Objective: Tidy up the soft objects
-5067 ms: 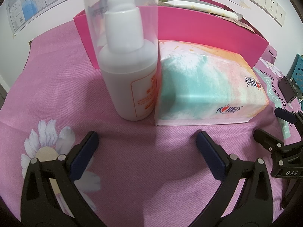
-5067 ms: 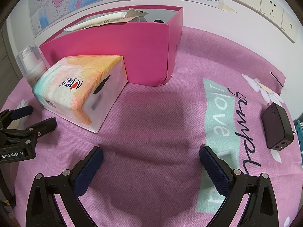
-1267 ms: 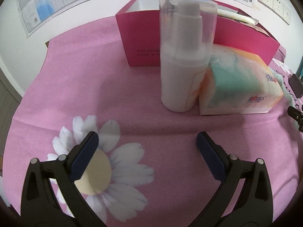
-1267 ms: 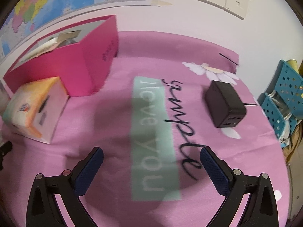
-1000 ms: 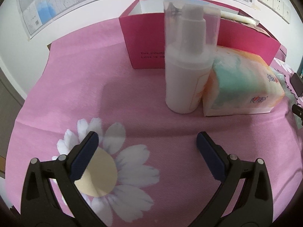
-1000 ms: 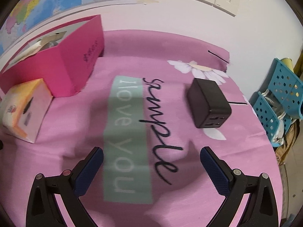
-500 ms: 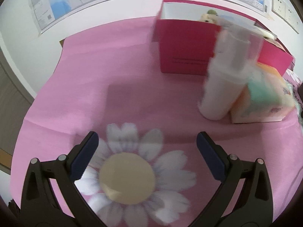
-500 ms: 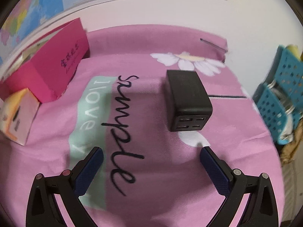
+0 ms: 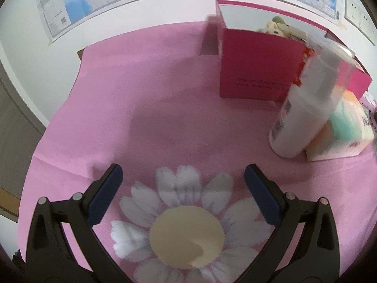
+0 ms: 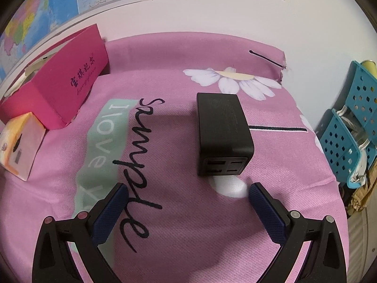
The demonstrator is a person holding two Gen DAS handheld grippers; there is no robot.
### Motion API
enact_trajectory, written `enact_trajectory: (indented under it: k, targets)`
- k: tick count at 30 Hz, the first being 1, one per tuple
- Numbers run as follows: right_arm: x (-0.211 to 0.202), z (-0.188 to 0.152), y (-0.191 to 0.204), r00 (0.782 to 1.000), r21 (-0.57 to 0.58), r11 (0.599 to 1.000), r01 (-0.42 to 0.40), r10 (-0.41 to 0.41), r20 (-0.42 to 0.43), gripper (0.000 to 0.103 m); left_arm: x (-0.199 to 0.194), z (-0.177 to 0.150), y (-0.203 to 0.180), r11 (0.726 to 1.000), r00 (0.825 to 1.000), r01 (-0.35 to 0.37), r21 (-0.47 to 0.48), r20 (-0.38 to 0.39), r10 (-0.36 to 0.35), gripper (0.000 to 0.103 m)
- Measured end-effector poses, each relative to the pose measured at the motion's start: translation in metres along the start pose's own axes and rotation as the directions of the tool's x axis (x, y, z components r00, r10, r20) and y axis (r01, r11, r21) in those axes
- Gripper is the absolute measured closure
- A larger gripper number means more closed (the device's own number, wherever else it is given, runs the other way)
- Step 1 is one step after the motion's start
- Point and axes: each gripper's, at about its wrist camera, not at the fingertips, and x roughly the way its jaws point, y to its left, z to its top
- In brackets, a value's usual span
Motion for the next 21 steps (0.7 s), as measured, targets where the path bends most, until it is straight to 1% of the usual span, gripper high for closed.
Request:
enact_trajectory:
  k: [6,14,17,21]
  targets:
    - [0.000,0.000,0.000,1.000,0.000,1.000,0.000,0.000,0.000,0.000,0.000,-0.001,0.015,0.999,1.000,0.001,-0.048,0.004,-0.001,0.000]
    - [0.000,0.000,0.000,1.000,0.000,1.000,0.000,0.000,0.001,0.000,0.004,-0.001,0.029,0.998,1.000,-0.025,-0.051,0.006,0.025,0.000]
    - [0.000,0.000,0.000,1.000,0.000,1.000,0.001,-0.001,0.001,0.000,0.006,0.000,0.034,0.997,1.000,-0.012,-0.070,-0.001,0.012,0.000]
    - [0.000,0.000,0.000,1.000,0.000,1.000,0.001,-0.001,0.001,0.000,0.000,-0.003,0.037,0.997,1.000,-0.012,-0.070,0.013,0.012,0.000]
